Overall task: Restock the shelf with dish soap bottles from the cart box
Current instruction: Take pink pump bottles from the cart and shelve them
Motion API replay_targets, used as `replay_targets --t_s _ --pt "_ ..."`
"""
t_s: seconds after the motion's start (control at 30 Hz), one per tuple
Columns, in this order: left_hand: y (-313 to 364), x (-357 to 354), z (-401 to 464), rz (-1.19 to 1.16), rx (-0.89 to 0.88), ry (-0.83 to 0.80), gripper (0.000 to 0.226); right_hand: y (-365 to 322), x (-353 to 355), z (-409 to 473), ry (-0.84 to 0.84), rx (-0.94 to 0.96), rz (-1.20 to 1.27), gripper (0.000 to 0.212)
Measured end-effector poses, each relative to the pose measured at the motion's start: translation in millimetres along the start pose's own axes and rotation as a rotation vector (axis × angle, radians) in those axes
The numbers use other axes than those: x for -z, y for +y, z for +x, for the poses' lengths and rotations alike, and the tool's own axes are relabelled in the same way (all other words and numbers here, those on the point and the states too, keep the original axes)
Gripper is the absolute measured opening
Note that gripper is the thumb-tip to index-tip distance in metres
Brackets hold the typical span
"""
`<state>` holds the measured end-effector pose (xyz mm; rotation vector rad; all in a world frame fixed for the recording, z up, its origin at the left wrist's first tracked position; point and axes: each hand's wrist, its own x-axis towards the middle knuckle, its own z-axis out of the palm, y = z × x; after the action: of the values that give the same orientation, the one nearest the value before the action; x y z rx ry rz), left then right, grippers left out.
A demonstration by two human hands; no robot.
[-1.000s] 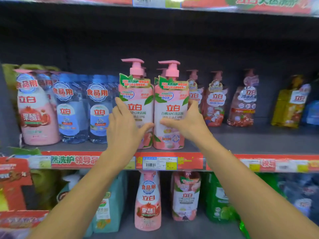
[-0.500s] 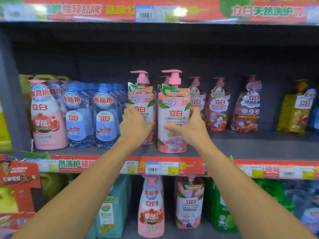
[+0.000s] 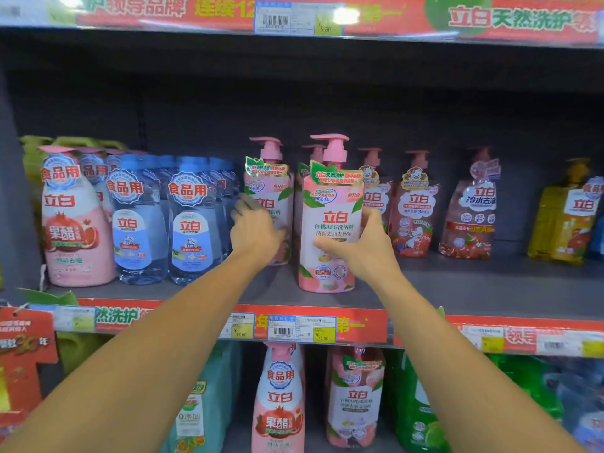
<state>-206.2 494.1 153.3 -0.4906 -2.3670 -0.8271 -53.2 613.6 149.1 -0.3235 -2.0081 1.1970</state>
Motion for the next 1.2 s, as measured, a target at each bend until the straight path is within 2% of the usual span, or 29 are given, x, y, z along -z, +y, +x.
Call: replay_targets --t_s 0.2,0.37,0.5,0.7,0.77,0.87,0.97,1.2 --pt "-5 -20 2 0.047 -0.009 0.018 0.106 8 7 6 -0.038 -0.004 -0.033 0.070" --pt "-1 -22 10 0.076 -0.029 -0.002 0.108 17 6 14 -0.019 -0.029 -0.023 0.071" --pt "2 -27 9 0.084 0.015 0.041 0.106 14 7 20 -0.020 -0.030 -0.036 0.073" --pt "-10 -17 16 0.072 0.011 -0.085 0.103 18 0 20 -0.038 -0.029 -0.018 0.072" --pt "-13 -9 21 0.071 0.001 -0.173 0.092 18 3 20 -0.031 -0.031 -0.015 0.073" --pt "-19 9 12 0.054 -0.052 -0.282 0.058 17 4 19 -0.035 -0.040 -0.017 0.071" --pt "-26 21 -20 0.065 -0.139 -0.296 0.041 15 4 15 -0.031 -0.034 -0.024 0.069" --pt "-48 35 -96 0.202 -0.256 -0.200 0.056 10 5 10 -0.043 -0.058 -0.068 0.070"
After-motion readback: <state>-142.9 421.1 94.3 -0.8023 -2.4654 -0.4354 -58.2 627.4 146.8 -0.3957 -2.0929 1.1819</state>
